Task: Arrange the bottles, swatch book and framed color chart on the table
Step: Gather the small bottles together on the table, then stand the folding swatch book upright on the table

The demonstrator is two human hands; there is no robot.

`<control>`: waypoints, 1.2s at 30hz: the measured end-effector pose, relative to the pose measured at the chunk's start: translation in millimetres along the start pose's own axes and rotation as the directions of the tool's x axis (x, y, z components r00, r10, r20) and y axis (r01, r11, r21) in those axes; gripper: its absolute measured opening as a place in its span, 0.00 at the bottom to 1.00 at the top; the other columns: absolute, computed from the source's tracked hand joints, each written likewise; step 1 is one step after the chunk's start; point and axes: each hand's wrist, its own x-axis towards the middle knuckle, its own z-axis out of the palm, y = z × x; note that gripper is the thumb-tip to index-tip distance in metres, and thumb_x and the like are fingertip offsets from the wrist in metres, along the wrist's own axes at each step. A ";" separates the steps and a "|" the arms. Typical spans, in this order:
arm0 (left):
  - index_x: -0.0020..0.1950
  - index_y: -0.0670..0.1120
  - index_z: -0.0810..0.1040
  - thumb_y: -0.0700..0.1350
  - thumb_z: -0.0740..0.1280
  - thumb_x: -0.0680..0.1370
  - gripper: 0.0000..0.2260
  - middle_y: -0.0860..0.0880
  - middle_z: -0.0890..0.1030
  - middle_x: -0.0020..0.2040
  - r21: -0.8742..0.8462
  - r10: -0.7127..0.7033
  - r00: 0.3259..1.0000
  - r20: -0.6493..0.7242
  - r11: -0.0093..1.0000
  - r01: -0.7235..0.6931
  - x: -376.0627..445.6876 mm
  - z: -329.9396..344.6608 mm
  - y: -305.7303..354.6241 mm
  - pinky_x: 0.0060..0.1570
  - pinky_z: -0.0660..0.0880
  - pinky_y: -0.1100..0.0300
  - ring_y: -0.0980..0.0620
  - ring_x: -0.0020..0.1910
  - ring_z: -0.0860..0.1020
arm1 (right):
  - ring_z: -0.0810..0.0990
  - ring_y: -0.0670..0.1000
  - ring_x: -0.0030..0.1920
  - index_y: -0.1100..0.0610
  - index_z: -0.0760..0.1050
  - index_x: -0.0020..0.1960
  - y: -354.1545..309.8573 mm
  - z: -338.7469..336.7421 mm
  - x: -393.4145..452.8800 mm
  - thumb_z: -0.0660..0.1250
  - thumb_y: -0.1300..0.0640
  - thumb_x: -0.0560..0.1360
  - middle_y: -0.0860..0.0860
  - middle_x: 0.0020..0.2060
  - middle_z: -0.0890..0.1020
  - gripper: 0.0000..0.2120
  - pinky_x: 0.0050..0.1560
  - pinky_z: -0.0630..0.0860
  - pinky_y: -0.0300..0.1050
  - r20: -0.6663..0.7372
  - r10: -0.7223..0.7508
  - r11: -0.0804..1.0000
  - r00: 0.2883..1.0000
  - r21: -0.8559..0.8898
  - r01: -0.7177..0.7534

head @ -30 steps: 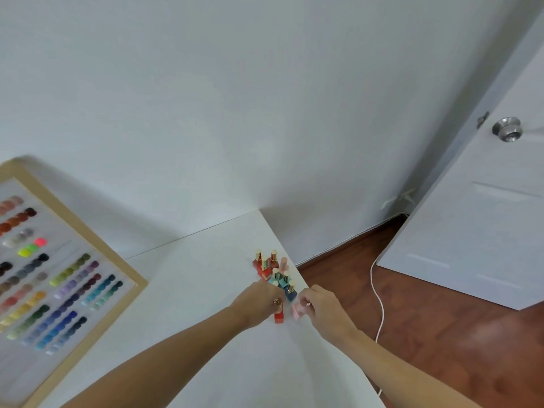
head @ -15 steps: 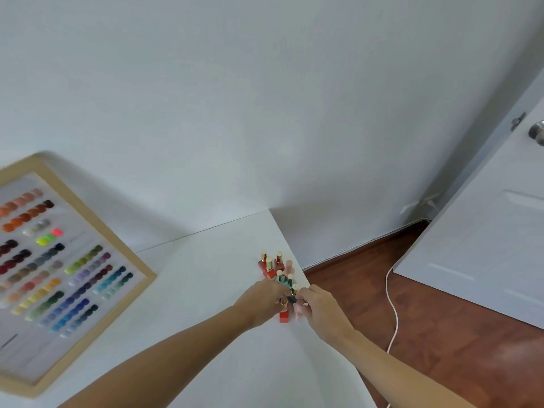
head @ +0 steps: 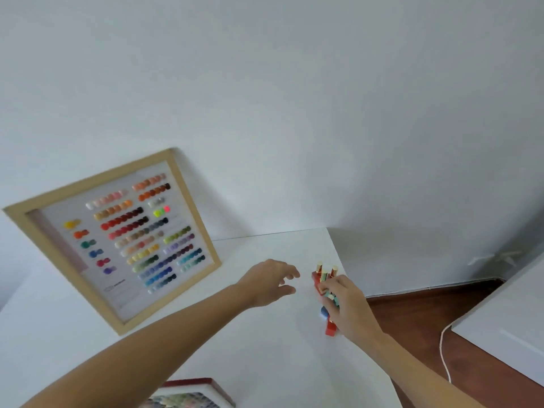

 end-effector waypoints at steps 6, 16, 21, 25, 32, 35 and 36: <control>0.65 0.51 0.75 0.52 0.65 0.79 0.15 0.52 0.80 0.61 -0.046 -0.082 0.988 -0.130 0.996 0.077 -79.2 -42.0 -34.6 0.57 0.77 0.56 0.55 0.54 0.81 | 0.76 0.41 0.43 0.47 0.77 0.53 -76.3 16.8 14.4 0.68 0.53 0.75 0.43 0.48 0.76 0.07 0.51 0.69 0.35 0.021 -0.114 0.993 0.993 0.008 0.114; 0.62 0.52 0.77 0.52 0.67 0.78 0.14 0.53 0.81 0.59 -0.214 -0.281 0.909 -0.306 0.951 0.222 -256.8 -72.5 -104.5 0.58 0.77 0.56 0.57 0.52 0.81 | 0.78 0.42 0.45 0.50 0.79 0.50 -196.8 53.3 -7.5 0.69 0.53 0.74 0.46 0.45 0.80 0.05 0.47 0.72 0.33 0.163 -0.243 0.959 0.956 0.188 0.212; 0.63 0.53 0.76 0.55 0.66 0.78 0.16 0.53 0.81 0.58 -0.242 -0.369 0.873 -0.318 0.922 0.302 -339.5 -62.3 -128.8 0.55 0.76 0.60 0.56 0.51 0.80 | 0.79 0.40 0.44 0.46 0.79 0.47 -236.0 60.4 -29.9 0.65 0.49 0.76 0.40 0.43 0.82 0.05 0.45 0.73 0.33 0.259 -0.258 0.948 0.931 0.253 0.192; 0.66 0.55 0.74 0.57 0.65 0.77 0.18 0.55 0.81 0.59 -0.239 -0.400 0.877 -0.267 0.909 0.343 -387.5 -50.1 -137.3 0.56 0.76 0.60 0.59 0.51 0.81 | 0.80 0.39 0.42 0.44 0.80 0.46 -251.0 60.5 -46.7 0.63 0.43 0.76 0.38 0.41 0.83 0.09 0.43 0.74 0.34 0.333 -0.288 0.941 0.898 0.270 0.202; 0.72 0.60 0.63 0.55 0.60 0.80 0.20 0.55 0.80 0.63 -0.103 -0.429 0.885 -0.180 0.903 0.417 -433.6 -18.4 -140.1 0.58 0.78 0.54 0.54 0.56 0.80 | 0.81 0.37 0.45 0.30 0.72 0.58 -257.1 64.6 -65.4 0.72 0.46 0.70 0.40 0.50 0.81 0.20 0.40 0.78 0.32 0.493 -0.285 0.952 0.822 0.244 0.184; 0.72 0.65 0.57 0.53 0.56 0.82 0.20 0.56 0.80 0.61 -0.067 -0.433 0.882 -0.186 0.901 0.428 -443.3 -7.3 -139.2 0.50 0.78 0.56 0.53 0.51 0.81 | 0.82 0.40 0.48 0.29 0.69 0.62 -257.6 67.2 -67.0 0.70 0.52 0.74 0.37 0.53 0.80 0.24 0.42 0.81 0.36 0.503 -0.322 0.946 0.802 0.201 0.254; 0.73 0.66 0.55 0.53 0.55 0.82 0.20 0.56 0.80 0.61 -0.056 -0.434 0.878 -0.200 0.900 0.432 -445.2 -4.9 -138.7 0.49 0.78 0.57 0.53 0.49 0.81 | 0.82 0.42 0.48 0.29 0.68 0.63 -257.4 68.4 -67.1 0.69 0.52 0.74 0.36 0.54 0.79 0.24 0.42 0.82 0.38 0.503 -0.340 0.940 0.794 0.185 0.285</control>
